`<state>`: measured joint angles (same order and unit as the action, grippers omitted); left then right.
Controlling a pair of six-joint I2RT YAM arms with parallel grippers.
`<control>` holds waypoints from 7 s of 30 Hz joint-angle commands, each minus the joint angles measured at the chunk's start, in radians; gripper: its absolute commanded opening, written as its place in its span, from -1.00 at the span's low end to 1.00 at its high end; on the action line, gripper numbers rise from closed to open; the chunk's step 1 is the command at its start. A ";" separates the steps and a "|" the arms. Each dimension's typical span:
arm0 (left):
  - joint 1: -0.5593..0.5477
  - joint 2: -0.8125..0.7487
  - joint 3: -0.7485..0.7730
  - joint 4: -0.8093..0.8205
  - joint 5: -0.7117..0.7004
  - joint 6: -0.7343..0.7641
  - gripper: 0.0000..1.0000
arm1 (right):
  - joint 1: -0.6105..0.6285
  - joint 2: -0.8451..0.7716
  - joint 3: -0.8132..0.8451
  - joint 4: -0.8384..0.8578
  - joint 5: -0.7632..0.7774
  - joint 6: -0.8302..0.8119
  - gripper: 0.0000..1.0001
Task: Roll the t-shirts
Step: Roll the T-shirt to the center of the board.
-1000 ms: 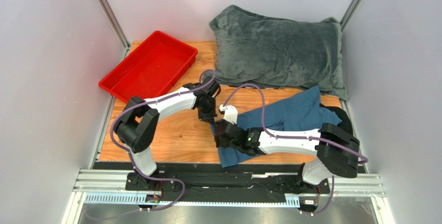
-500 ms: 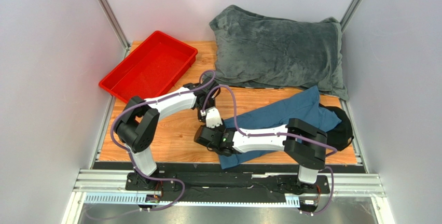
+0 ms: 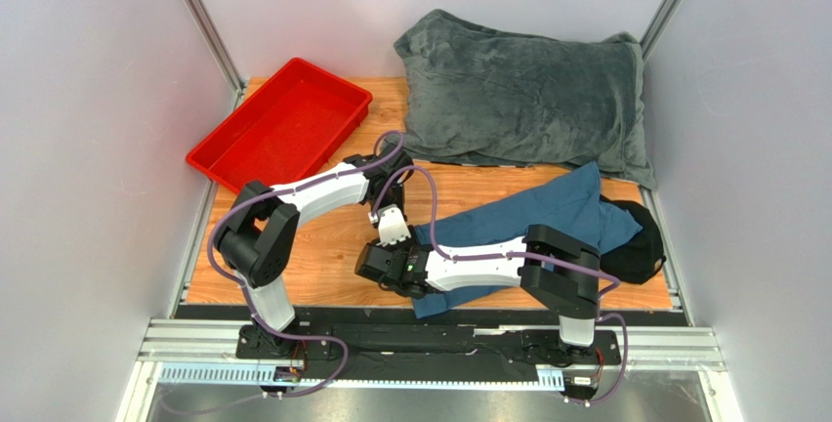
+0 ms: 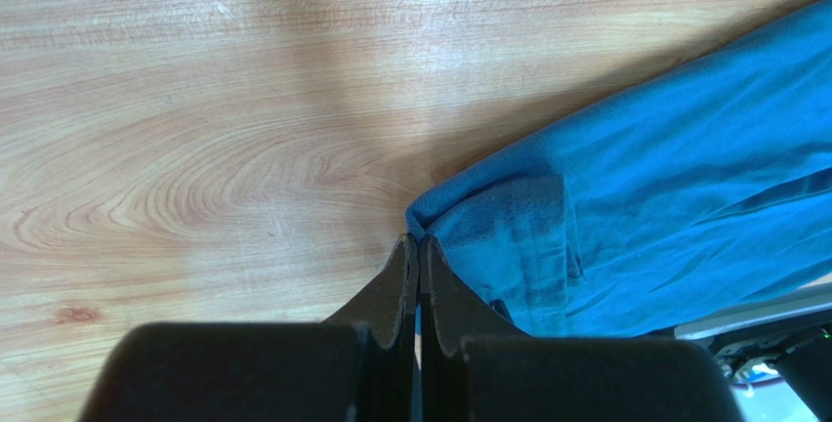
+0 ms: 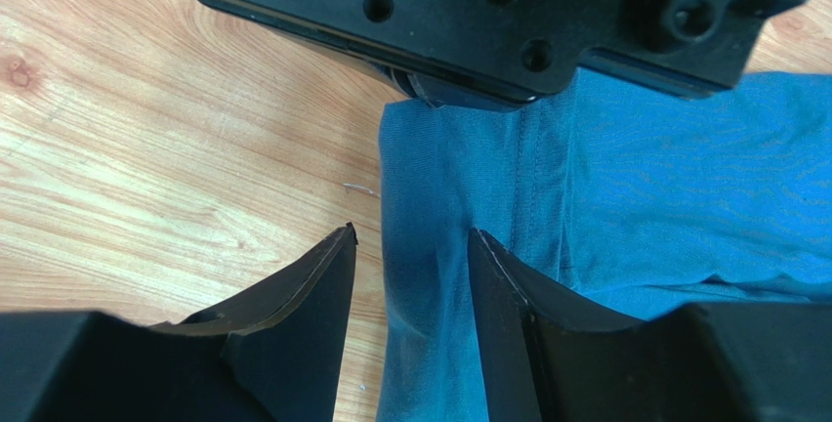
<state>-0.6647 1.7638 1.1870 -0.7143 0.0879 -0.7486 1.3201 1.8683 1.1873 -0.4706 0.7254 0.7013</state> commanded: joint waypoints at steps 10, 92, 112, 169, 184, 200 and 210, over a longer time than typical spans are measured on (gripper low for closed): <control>-0.009 0.000 0.054 -0.033 -0.007 0.023 -1.00 | -0.004 0.032 -0.021 0.050 -0.018 -0.025 -0.22; 0.004 0.023 -0.187 0.377 0.184 -0.047 -0.95 | -0.383 -0.607 -0.735 0.540 -0.727 0.282 0.05; 0.002 0.042 -0.170 0.351 0.176 -0.034 -0.97 | -0.116 -0.523 -0.473 0.144 -0.462 0.213 0.00; 0.031 0.160 0.056 0.220 0.136 0.066 -0.99 | -0.294 -0.808 -0.954 0.549 -0.667 0.454 -0.24; 0.031 0.160 0.054 0.216 0.133 0.072 -0.99 | -0.242 -0.834 -0.753 0.307 -0.549 0.340 -0.28; 0.031 0.158 0.052 0.213 0.134 0.077 -1.00 | -0.193 -0.626 -0.620 0.288 -0.544 0.260 -0.45; 0.031 0.145 0.037 0.226 0.153 0.081 -0.98 | -0.191 -0.558 -0.667 0.291 -0.546 0.294 -0.67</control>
<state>-0.6399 1.9217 1.2488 -0.4824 0.2810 -0.7002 1.1236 1.2846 0.5297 -0.1993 0.1761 0.9833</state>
